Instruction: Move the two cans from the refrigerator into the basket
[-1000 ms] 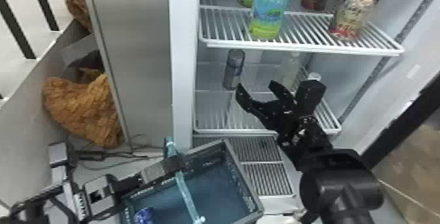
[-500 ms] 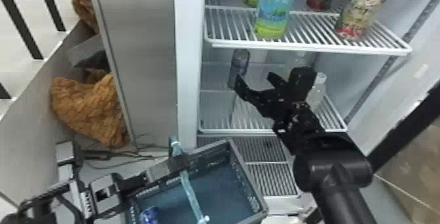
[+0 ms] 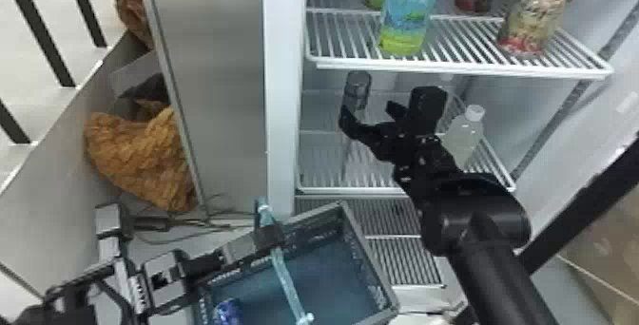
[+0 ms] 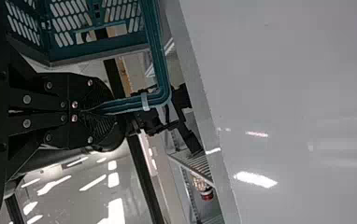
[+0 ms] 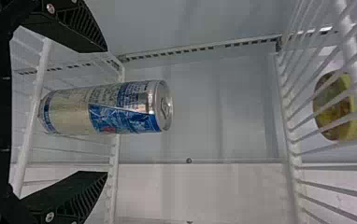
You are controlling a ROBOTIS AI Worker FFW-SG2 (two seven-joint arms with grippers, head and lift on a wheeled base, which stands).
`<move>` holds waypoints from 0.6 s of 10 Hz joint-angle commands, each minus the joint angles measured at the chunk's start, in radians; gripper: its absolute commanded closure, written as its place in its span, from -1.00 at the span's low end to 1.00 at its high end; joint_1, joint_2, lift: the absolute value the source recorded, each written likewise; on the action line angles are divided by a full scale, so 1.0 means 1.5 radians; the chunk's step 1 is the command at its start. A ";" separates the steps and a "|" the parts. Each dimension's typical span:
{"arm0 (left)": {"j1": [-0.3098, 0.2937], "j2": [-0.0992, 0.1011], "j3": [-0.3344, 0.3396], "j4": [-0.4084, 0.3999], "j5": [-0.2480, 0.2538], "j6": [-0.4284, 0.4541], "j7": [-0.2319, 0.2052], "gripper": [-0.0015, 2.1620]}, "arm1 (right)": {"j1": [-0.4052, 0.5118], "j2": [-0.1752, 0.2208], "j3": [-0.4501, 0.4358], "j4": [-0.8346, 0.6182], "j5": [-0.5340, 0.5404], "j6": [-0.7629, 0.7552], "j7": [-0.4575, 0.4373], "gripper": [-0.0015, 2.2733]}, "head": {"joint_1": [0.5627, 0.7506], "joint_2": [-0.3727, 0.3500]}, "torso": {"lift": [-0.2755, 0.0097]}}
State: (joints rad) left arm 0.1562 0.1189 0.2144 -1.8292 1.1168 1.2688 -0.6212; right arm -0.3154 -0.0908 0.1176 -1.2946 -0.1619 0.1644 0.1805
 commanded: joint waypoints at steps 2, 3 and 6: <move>-0.001 0.001 -0.001 0.003 0.001 0.000 0.000 0.12 | -0.034 0.003 0.019 0.049 0.000 0.000 -0.012 -0.91 | 0.41 -0.26 | -0.60; -0.001 0.001 -0.001 0.003 0.003 0.000 0.000 0.12 | -0.040 0.004 0.031 0.057 0.003 0.000 -0.024 -0.91 | 0.41 -0.25 | -0.60; -0.003 0.002 -0.001 0.003 0.003 0.000 0.000 0.12 | -0.061 0.006 0.035 0.082 0.003 0.000 -0.043 -0.91 | 0.41 -0.23 | -0.60</move>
State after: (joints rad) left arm 0.1522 0.1211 0.2134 -1.8247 1.1208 1.2688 -0.6212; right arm -0.4001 -0.0814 0.1693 -1.1809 -0.1578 0.1644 0.1169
